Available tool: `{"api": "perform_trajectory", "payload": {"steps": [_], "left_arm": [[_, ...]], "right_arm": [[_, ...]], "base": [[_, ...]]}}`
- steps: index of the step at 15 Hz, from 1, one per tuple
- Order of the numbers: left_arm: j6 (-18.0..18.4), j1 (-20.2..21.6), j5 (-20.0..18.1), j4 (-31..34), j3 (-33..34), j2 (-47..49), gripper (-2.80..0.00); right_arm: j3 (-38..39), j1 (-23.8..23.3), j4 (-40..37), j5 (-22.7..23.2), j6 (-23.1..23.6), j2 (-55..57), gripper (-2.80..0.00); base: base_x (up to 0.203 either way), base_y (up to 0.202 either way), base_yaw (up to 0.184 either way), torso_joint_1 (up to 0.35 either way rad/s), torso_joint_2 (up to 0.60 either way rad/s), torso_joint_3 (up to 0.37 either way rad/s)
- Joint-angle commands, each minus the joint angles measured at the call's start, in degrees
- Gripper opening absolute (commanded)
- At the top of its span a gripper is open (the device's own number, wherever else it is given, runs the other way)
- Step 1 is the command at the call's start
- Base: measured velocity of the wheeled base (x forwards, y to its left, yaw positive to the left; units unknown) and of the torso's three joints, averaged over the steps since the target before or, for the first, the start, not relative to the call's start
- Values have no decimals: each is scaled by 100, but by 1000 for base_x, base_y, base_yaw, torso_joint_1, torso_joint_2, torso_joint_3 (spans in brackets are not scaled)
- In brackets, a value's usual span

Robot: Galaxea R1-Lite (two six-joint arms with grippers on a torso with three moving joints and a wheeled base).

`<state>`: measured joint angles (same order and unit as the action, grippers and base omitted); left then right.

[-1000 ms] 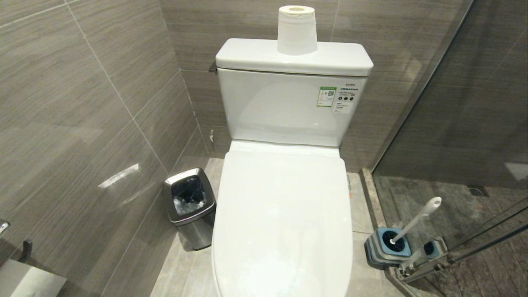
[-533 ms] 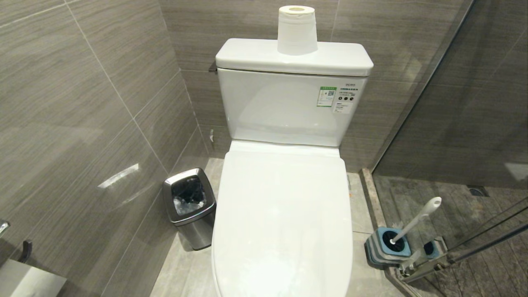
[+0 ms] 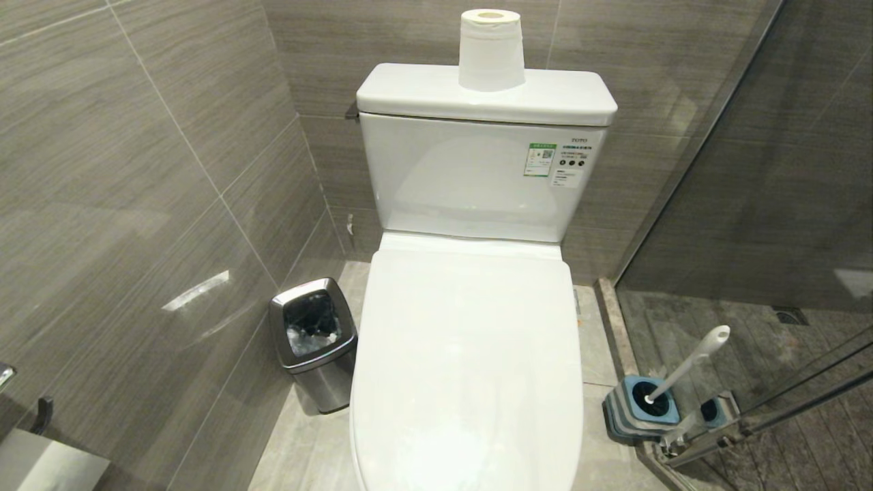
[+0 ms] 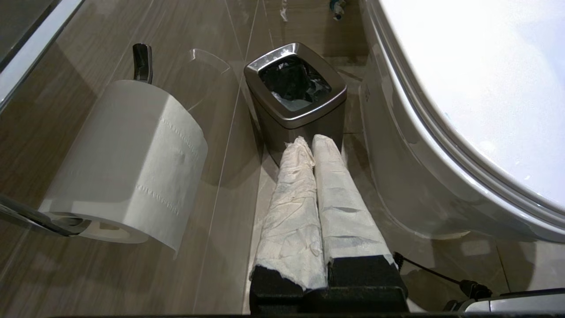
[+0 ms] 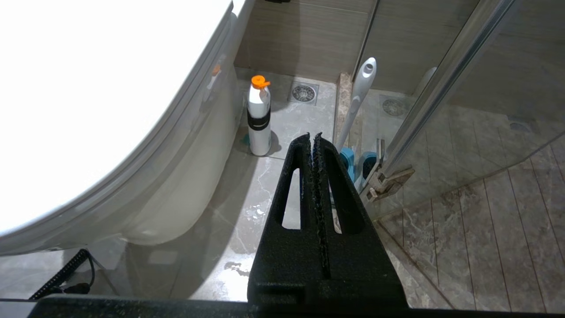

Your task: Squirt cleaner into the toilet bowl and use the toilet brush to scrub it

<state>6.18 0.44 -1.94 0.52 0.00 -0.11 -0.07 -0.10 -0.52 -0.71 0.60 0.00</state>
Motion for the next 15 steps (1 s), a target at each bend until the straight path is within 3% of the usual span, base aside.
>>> {"api": "perform_trajectory", "payload": {"steps": [1, 15], "left_arm": [[-3, 9, 18, 7, 0, 11, -280], [-3, 9, 18, 9, 0, 11, -280]], "right_arm": [[-1, 1, 0, 0, 2, 0, -280], [-1, 1, 0, 0, -7, 0, -280]], "base": [[0, 0, 0, 0, 0, 0], [0, 0, 0, 0, 0, 0]]}}
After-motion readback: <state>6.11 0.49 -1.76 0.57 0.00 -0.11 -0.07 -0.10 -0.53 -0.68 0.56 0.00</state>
